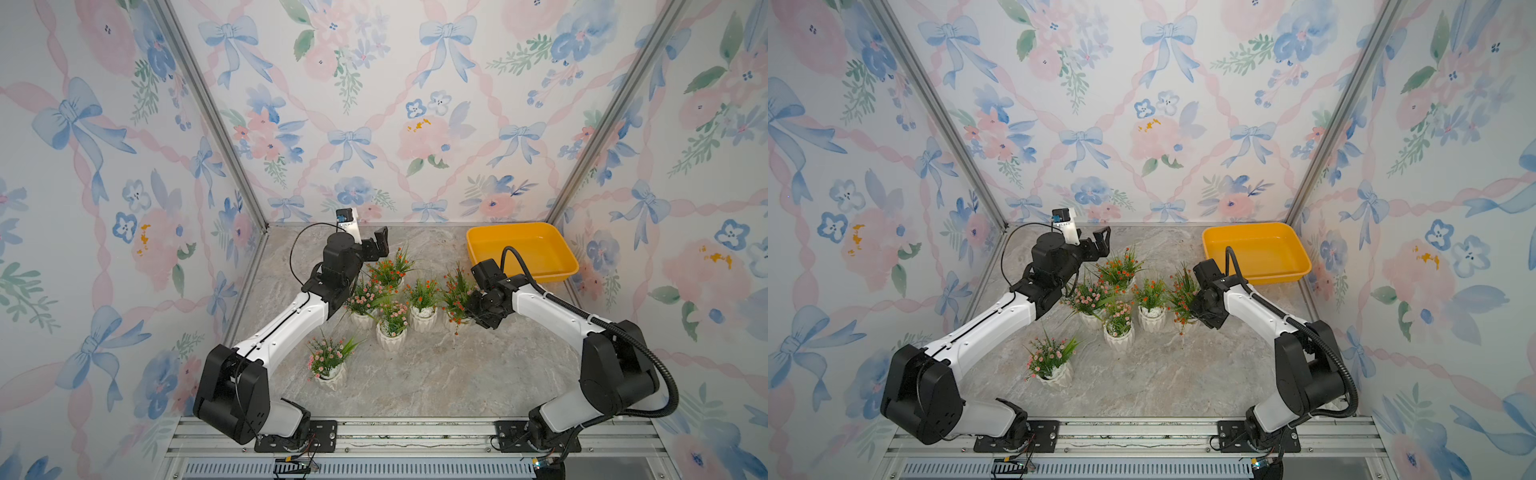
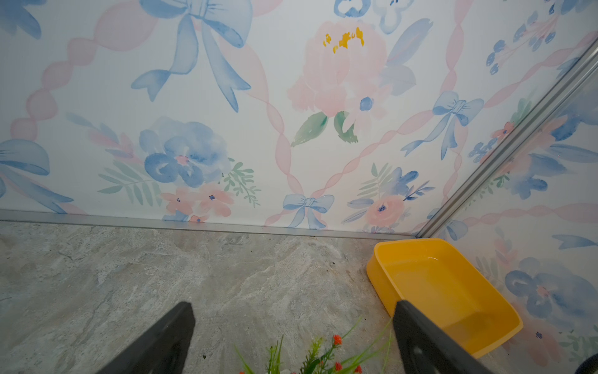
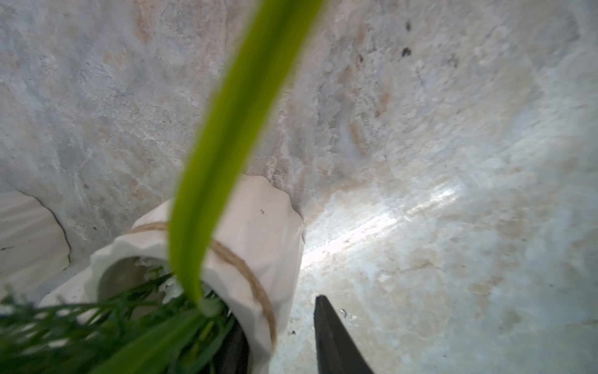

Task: Put the potted gypsophila into the storage box
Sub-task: Pick up the baby's breath potted plant from the center of the board.

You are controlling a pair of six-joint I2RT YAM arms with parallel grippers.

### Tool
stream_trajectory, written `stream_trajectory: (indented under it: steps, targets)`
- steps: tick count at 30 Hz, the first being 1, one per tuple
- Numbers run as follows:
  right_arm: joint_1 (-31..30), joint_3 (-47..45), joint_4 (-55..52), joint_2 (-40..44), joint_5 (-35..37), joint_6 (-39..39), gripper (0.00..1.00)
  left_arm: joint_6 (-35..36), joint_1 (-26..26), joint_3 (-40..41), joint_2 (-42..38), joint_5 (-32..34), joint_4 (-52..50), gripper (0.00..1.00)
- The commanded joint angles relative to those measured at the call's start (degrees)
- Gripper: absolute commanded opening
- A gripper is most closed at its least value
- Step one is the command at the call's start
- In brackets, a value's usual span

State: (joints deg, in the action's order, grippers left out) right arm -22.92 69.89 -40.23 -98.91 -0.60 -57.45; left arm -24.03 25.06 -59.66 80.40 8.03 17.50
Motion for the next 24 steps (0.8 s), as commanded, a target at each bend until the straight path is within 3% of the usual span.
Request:
stream_trajectory:
  steps: [1, 17, 24]
  targets:
    - [-1.41, -0.36, -1.41, -3.47, -0.13, 0.39, 0.27, 0.39, -0.37, 1.36, -1.57, 1.06, 0.15, 0.98]
    - [-2.16, -0.14, -0.24, -2.09, 0.48, 0.59, 0.05, 0.47, -0.89, 3.44, -3.33, 0.7, 0.16, 0.98]
    - [-2.81, 1.5, -1.82, 1.07, 3.11, 0.59, 0.02, 1.27, -1.63, 4.0, -4.16, -0.4, 0.14, 0.98]
